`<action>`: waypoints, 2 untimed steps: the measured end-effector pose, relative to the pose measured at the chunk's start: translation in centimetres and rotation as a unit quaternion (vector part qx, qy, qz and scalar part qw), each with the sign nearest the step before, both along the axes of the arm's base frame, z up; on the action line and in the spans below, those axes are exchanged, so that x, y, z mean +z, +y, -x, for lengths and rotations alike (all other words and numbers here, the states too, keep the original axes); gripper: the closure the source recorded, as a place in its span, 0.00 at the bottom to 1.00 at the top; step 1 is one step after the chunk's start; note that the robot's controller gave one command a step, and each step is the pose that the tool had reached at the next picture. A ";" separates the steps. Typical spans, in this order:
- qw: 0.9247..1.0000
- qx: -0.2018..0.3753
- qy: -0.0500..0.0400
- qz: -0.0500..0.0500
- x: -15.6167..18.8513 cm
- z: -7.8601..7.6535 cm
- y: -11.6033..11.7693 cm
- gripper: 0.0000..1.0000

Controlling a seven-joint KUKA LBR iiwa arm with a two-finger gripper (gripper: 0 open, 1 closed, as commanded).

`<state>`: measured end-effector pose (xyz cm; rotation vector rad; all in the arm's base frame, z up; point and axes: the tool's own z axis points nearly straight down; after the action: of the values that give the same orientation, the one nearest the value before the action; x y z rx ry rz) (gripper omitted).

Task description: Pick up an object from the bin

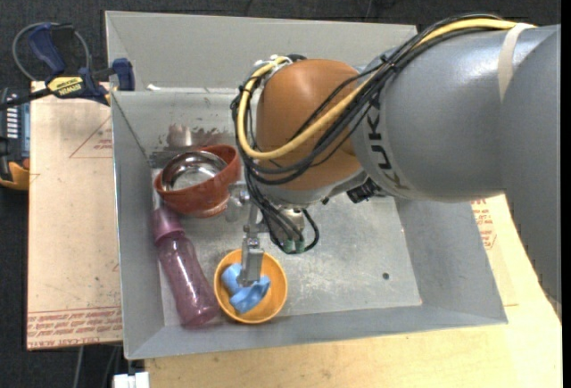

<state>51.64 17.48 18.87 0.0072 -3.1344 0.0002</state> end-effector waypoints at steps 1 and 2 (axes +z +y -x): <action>1.000 -0.002 -0.004 -0.001 0.5 -0.2 -0.1 0.00; 1.000 0.012 -0.004 -0.001 -11.9 1.8 -2.4 0.00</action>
Offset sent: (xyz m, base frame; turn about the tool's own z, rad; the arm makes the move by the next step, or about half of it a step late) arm -0.0199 -0.0243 -0.1187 -0.0268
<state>49.80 15.07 6.98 0.0452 -3.1424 -0.0042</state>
